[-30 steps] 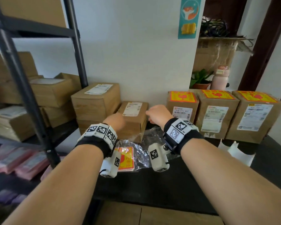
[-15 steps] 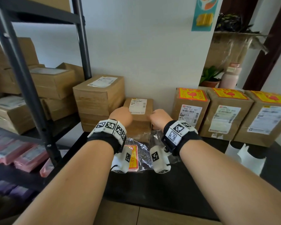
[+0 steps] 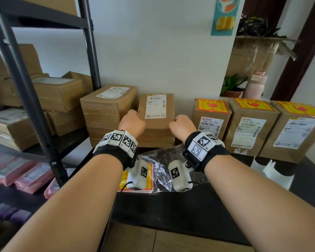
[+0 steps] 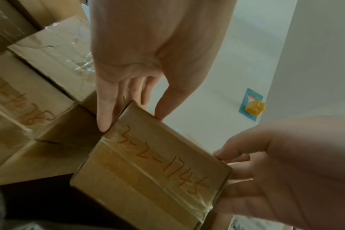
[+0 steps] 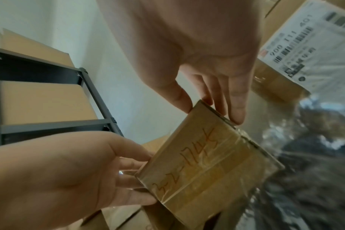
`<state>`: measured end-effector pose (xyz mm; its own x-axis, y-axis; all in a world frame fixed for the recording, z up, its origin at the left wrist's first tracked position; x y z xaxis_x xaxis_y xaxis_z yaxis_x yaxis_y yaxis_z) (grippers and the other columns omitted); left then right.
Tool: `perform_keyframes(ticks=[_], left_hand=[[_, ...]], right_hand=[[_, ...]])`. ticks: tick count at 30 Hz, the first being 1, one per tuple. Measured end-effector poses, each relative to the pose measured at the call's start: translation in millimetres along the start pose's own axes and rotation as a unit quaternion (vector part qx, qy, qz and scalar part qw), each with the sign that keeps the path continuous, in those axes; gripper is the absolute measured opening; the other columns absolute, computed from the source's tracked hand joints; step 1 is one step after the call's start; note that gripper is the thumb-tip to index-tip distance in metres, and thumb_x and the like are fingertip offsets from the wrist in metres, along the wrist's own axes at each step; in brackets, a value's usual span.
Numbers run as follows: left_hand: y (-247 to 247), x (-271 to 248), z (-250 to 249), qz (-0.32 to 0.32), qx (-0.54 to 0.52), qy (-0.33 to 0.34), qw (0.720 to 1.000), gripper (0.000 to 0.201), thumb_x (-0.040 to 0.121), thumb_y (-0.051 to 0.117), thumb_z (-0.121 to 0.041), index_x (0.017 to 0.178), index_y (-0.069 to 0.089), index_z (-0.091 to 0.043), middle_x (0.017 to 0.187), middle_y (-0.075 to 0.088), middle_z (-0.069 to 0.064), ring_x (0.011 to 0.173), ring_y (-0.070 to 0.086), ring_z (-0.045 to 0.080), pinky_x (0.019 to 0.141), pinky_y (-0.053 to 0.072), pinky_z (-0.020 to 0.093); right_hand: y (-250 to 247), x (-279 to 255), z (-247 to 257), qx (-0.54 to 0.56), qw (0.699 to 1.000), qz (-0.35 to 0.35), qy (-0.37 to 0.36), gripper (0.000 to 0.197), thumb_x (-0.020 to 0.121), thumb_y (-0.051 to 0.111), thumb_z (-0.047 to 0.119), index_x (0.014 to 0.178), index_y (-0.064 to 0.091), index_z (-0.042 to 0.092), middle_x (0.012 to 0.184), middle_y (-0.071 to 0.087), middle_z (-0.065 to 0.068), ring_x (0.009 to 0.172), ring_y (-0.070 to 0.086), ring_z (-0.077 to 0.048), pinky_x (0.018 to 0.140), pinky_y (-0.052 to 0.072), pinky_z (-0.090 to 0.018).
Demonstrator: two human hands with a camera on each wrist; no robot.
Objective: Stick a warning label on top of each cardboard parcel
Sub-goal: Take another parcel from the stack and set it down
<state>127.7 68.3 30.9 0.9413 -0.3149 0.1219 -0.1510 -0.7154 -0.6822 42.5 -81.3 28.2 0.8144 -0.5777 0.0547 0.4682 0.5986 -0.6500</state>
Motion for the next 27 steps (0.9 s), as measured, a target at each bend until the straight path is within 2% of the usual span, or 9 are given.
perform_keyframes(ticks=[4, 5, 7, 10, 12, 14, 19, 23, 27], left_hand=[[-22, -13, -20, -0.026, -0.082, -0.015, 0.996, 0.072, 0.082, 0.066, -0.008, 0.145, 0.033, -0.007, 0.139, 0.047, 0.012, 0.116, 0.052, 0.031, 0.079, 0.043, 0.033], [-27, -17, -24, -0.033, -0.1, -0.023, 0.994, 0.069, 0.08, 0.067, -0.01, 0.143, 0.036, -0.006, 0.138, 0.047, 0.012, 0.115, 0.053, 0.031, 0.078, 0.044, 0.033], [-36, -25, -33, -0.048, -0.154, -0.019, 0.987, 0.044, 0.081, 0.065, -0.016, 0.122, 0.053, -0.006, 0.123, 0.057, 0.01, 0.102, 0.057, 0.026, 0.081, 0.05, 0.035], [-44, -43, -53, -0.037, -0.241, -0.009, 0.97, 0.029, 0.077, 0.067, -0.027, 0.102, 0.063, -0.013, 0.101, 0.068, 0.002, 0.092, 0.064, 0.021, 0.089, 0.055, 0.041], [-44, -55, -70, -0.027, -0.26, 0.014, 0.965, 0.023, 0.074, 0.068, -0.029, 0.092, 0.068, -0.015, 0.095, 0.073, 0.005, 0.09, 0.068, 0.024, 0.086, 0.057, 0.045], [-40, -68, -87, -0.023, -0.255, 0.04, 0.966, 0.01, 0.075, 0.067, -0.026, 0.081, 0.067, -0.018, 0.094, 0.074, 0.007, 0.089, 0.07, 0.026, 0.083, 0.058, 0.046], [-9, -93, -117, -0.003, -0.264, 0.047, 0.963, 0.05, 0.061, 0.07, -0.031, 0.107, 0.057, -0.017, 0.098, 0.07, 0.001, 0.087, 0.068, 0.019, 0.077, 0.059, 0.041], [27, -114, -139, 0.04, -0.246, 0.06, 0.967, 0.042, 0.074, 0.068, -0.025, 0.109, 0.048, -0.015, 0.099, 0.061, 0.001, 0.08, 0.059, 0.015, 0.057, 0.046, 0.029], [63, -133, -155, 0.102, -0.24, 0.065, 0.963, 0.036, 0.075, 0.068, -0.023, 0.107, 0.054, -0.014, 0.097, 0.064, 0.001, 0.086, 0.062, 0.018, 0.062, 0.047, 0.027]], right_hand=[[-24, -15, 13, 0.051, 0.997, -0.046, -0.043, 0.037, 0.081, 0.054, 0.019, 0.117, 0.058, 0.01, 0.103, 0.066, -0.005, 0.091, 0.064, -0.023, 0.077, 0.053, -0.034], [-31, -19, 16, 0.063, 0.995, -0.06, -0.057, 0.038, 0.083, 0.056, 0.018, 0.12, 0.056, 0.011, 0.107, 0.065, -0.004, 0.095, 0.063, -0.022, 0.082, 0.053, -0.037], [-47, -30, 20, 0.088, 0.988, -0.088, -0.091, 0.043, 0.085, 0.059, 0.014, 0.127, 0.052, 0.012, 0.114, 0.063, -0.003, 0.101, 0.062, -0.021, 0.09, 0.053, -0.039], [-72, -47, 22, 0.123, 0.977, -0.112, -0.132, 0.045, 0.084, 0.06, 0.004, 0.128, 0.051, 0.011, 0.114, 0.063, 0.001, 0.104, 0.06, -0.017, 0.088, 0.052, -0.032], [-86, -61, 20, 0.135, 0.972, -0.119, -0.151, 0.036, 0.084, 0.058, -0.003, 0.114, 0.055, 0.016, 0.1, 0.063, 0.009, 0.097, 0.06, -0.013, 0.078, 0.052, -0.022], [-99, -73, 13, 0.15, 0.968, -0.134, -0.152, 0.038, 0.082, 0.056, -0.006, 0.113, 0.056, 0.016, 0.094, 0.062, 0.009, 0.094, 0.062, -0.015, 0.076, 0.054, -0.024], [-131, -95, -25, 0.152, 0.967, -0.183, -0.09, 0.035, 0.082, 0.059, 0.007, 0.115, 0.052, 0.017, 0.1, 0.062, 0.003, 0.096, 0.061, -0.019, 0.087, 0.054, -0.04], [-157, -106, -62, 0.162, 0.964, -0.209, -0.035, 0.034, 0.083, 0.063, 0.021, 0.116, 0.055, 0.015, 0.104, 0.066, 0.001, 0.098, 0.063, -0.02, 0.09, 0.054, -0.044], [-179, -112, -100, 0.12, 0.965, -0.234, 0.021, 0.04, 0.081, 0.063, 0.026, 0.118, 0.053, 0.015, 0.107, 0.065, -0.003, 0.096, 0.062, -0.024, 0.087, 0.054, -0.046]])
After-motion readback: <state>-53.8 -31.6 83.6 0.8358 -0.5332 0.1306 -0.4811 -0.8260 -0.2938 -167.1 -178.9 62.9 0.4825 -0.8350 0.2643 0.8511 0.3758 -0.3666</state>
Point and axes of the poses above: each hand's wrist, its own x-axis towards the middle knuckle, its own y-axis out of the palm, z = x × y, the point moved 4 cm from there along x, towards the middle knuckle
